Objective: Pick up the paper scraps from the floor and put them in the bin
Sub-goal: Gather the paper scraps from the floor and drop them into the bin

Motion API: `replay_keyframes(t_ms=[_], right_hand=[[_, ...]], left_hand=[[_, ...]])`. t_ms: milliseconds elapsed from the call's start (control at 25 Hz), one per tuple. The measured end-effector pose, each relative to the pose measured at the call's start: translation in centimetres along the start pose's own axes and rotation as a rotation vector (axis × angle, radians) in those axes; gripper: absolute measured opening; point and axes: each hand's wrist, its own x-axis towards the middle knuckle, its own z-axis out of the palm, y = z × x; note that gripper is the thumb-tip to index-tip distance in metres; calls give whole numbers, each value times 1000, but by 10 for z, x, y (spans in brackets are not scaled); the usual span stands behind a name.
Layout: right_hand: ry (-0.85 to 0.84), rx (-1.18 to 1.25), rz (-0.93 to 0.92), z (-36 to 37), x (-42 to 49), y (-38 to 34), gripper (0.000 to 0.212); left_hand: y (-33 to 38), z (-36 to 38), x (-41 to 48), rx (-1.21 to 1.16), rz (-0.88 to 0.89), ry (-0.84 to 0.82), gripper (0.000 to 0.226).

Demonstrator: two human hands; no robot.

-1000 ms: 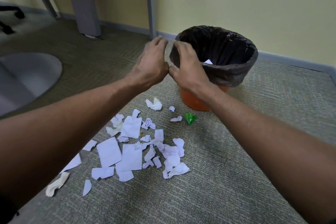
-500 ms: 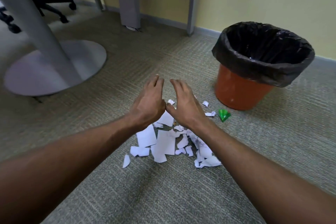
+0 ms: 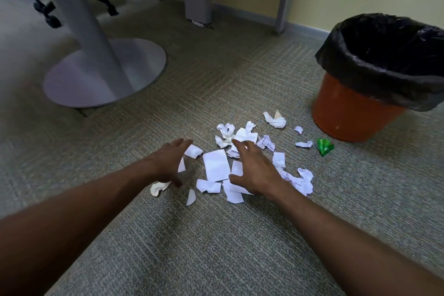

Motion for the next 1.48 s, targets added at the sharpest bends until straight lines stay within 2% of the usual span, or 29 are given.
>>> replay_keyframes(t_ms=[120,240,400,520,720,880,1040,1200,1480], right_hand=[[-49,-52,45,4,-2,1,113],[-109,-171,180,-7,-4,18,132],[-275,-346,418,-29,-14,56,152],[-347,-329,526,-30,-24,84,158],[-439,-245,646,-23,-43,114,167],[-373,-171,640,-15,-44,118,165],[-323,-82,562,-13,-36,117,150],[-315,11,475,-9,-22,108,138],[-333,111,406,6,-5,79,150]], left_hand=[[-24,16,-4,43,-105,-85,144],[-40,32,-6,44,-201,-97,153],[-49,48,-1,-4,-232,-81,139],[-45,49,6,-61,-245,-134,145],[-41,44,24,-90,-283,-112,143],[-38,33,43,-121,-272,-108,142],[-24,27,59,-93,-181,-75,121],[-2,25,66,-113,-69,-115,110],[34,12,62,-66,-36,-276,143]])
